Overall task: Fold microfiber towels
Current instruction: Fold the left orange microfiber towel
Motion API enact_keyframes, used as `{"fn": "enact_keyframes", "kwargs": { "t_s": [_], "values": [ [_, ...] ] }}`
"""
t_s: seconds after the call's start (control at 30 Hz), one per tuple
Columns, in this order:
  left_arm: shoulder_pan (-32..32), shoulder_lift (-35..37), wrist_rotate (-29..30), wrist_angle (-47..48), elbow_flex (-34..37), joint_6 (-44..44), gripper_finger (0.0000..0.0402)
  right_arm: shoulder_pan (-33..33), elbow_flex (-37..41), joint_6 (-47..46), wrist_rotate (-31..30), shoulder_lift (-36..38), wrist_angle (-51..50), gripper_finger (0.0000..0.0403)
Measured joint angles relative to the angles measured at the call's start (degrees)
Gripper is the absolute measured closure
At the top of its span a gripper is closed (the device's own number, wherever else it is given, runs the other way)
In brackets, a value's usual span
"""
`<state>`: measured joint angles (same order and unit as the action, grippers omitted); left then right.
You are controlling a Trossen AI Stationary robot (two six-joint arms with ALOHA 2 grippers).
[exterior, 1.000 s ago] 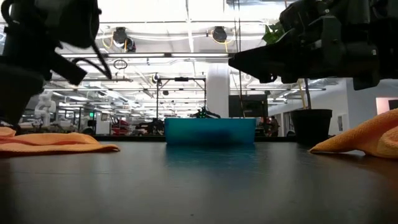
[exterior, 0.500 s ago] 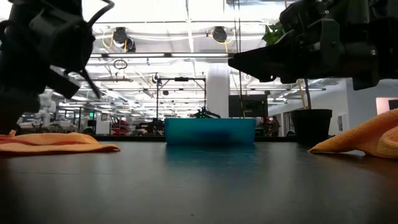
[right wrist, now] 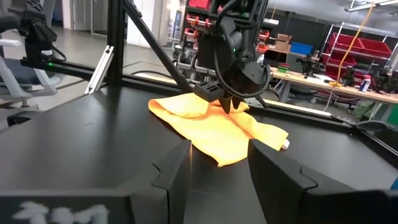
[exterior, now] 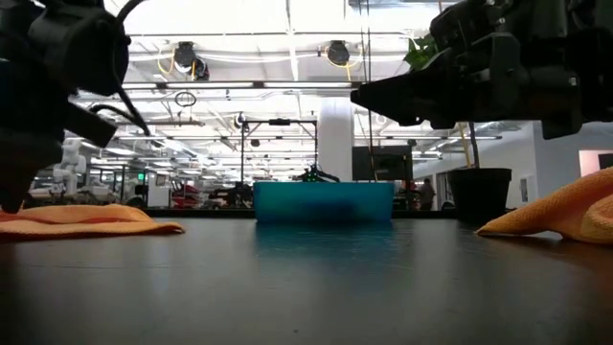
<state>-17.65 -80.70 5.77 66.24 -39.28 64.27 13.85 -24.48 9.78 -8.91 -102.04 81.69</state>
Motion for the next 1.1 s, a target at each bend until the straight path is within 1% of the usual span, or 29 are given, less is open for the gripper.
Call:
{"fn": "enact_keyframes", "kwargs": {
  "t_s": [0.07, 0.43, 0.97, 1.03, 1.1],
  "values": [
    [0.0, -0.6, 0.0, 0.0, 1.0, 0.3, 0.0268, 0.0, 0.0, 0.0, 0.0, 0.0, 0.0, 0.0255],
    [0.4, -0.6, 0.0, 0.2, 0.4, 0.4, 0.0268, 0.0, 0.0, -0.1, 0.0, 0.0, 0.4, 0.0255],
    [6.1, -0.7, 0.5, 0.1, 0.4, 0.8, 0.0268, 0.0, 0.0, -0.1, 0.0, 0.0, 0.4, 0.0255],
    [6.2, -0.7, 0.2, 0.1, 0.4, 0.7, 0.0272, 0.0, 0.0, -0.1, 0.0, 0.0, 0.3, 0.0255],
    [6.2, -1.0, -0.4, 0.1, 0.4, 0.3, 0.0284, 0.0, 0.0, -0.1, 0.0, 0.0, 0.3, 0.0255]
  ]
}}
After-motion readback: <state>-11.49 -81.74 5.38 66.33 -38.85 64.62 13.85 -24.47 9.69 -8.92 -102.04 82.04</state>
